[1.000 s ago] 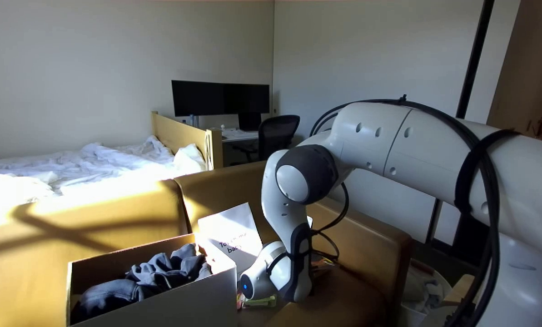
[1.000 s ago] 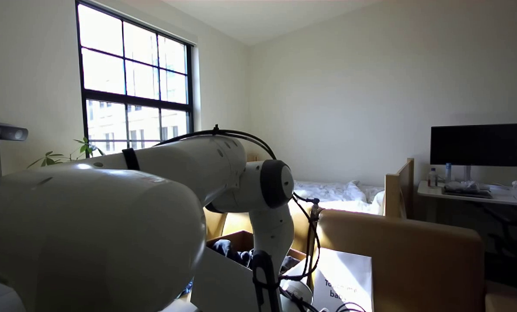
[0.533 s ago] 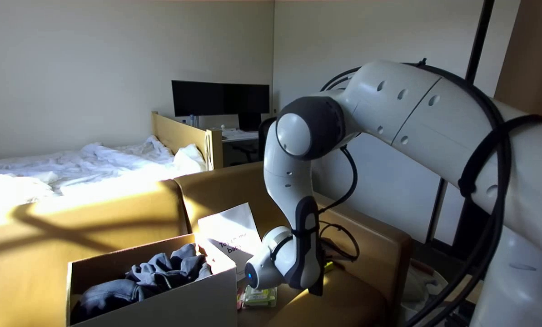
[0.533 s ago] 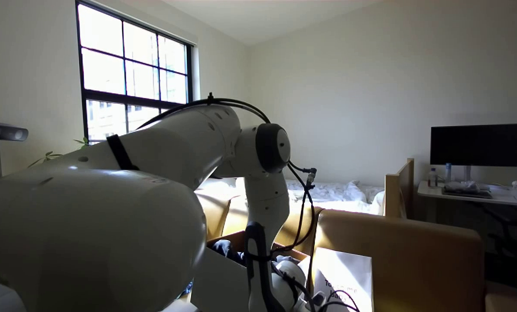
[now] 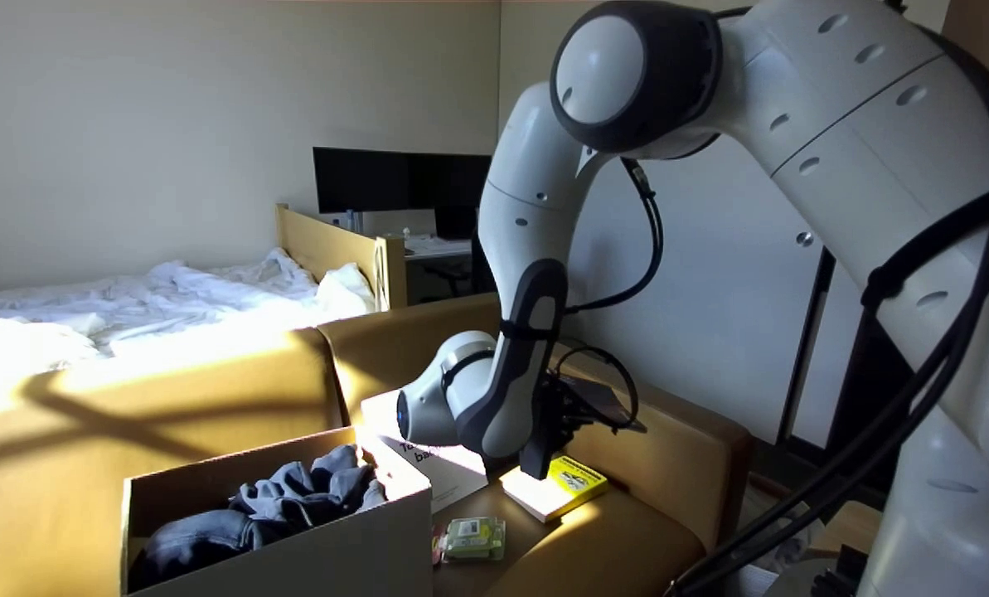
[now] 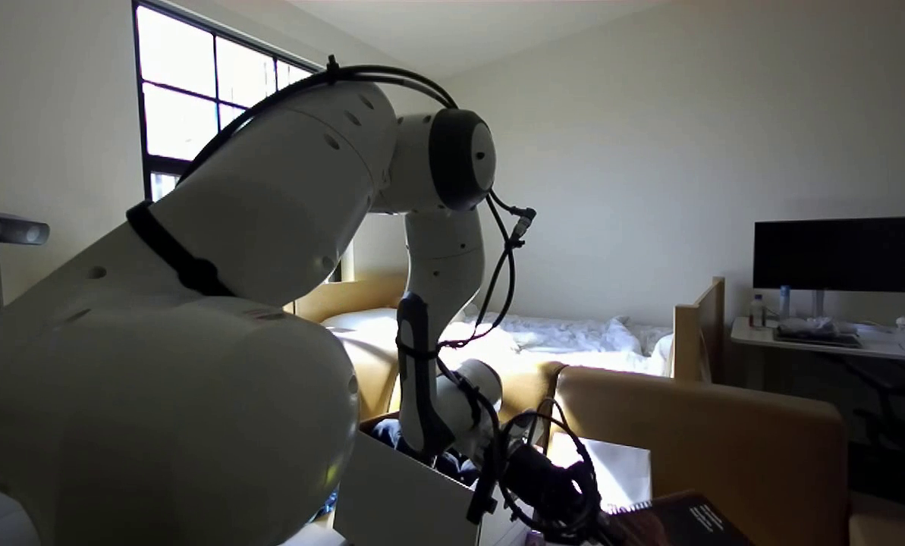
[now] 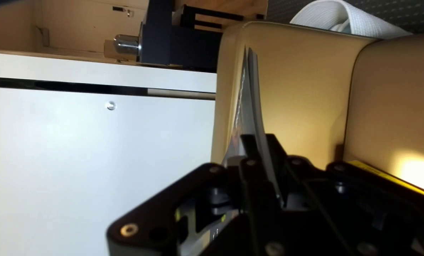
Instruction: Put the black and yellow books in the box, respectively
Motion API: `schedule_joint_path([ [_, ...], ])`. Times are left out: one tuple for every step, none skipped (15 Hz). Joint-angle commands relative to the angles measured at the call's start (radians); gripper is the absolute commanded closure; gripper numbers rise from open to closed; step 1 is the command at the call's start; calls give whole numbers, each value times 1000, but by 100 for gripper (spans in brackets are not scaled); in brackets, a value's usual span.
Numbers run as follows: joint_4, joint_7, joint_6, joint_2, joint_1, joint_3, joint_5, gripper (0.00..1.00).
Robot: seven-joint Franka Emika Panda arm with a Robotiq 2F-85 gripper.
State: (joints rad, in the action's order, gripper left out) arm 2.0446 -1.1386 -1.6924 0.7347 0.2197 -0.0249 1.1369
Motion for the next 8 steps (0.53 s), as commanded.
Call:
schedule_joint_path([
  [4,62,269,-99,127,-50,-66,96],
  [-26,77,351,-93,178,-61,-81,96],
  [-66,77,432,-71,236,-69,-93,96],
  [-105,74,511,-51,293,-76,-102,96],
  [-145,72,588,-22,339,-100,-101,96],
  [-189,82,660,5,390,-115,-95,96],
  [-234,87,735,43,402,-173,-59,96],
  [-284,122,778,81,451,-188,-32,96],
])
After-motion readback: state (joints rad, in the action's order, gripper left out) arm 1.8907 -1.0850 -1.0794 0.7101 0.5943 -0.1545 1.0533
